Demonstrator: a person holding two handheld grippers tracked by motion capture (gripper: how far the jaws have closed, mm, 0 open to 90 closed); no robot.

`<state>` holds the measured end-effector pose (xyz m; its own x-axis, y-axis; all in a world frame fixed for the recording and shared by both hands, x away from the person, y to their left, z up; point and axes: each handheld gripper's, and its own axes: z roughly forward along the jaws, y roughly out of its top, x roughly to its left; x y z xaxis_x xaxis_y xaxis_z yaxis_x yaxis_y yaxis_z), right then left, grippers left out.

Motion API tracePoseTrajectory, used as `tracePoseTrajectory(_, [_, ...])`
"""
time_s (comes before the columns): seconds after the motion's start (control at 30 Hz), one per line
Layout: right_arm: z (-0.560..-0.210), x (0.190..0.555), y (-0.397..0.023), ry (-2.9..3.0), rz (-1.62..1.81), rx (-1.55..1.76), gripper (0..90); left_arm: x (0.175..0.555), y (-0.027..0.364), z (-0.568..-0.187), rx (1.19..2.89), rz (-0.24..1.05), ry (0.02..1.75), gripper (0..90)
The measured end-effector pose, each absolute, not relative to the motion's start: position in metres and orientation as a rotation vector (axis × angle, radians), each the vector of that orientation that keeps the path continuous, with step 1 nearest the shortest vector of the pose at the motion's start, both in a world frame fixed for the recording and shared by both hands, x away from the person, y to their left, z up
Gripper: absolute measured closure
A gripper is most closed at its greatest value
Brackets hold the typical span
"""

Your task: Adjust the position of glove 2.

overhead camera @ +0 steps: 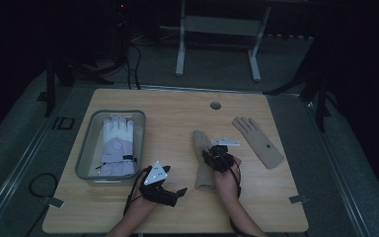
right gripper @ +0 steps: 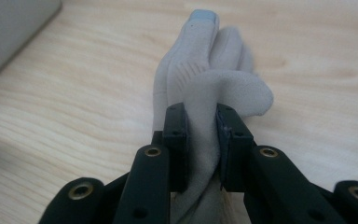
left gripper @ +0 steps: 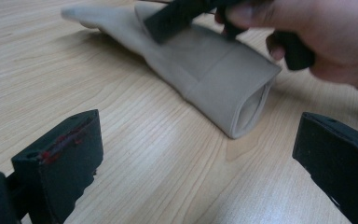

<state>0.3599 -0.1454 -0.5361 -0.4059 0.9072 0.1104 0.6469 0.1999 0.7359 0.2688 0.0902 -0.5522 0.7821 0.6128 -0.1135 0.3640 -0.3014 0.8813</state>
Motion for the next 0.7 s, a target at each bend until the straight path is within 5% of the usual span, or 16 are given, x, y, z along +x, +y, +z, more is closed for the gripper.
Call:
tracePoseTrajectory(0.27, [-0.553,0.361,-0.141,2.223,0.972,1.385,48.4,0.269,0.092,-0.553,1.914,0.297,0.748,1.7])
tracePoseTrajectory(0.7, [-0.518,0.365,-0.174,2.270,1.024,1.216,45.3,0.267,0.091,-0.555,1.921,0.286,0.741,1.7])
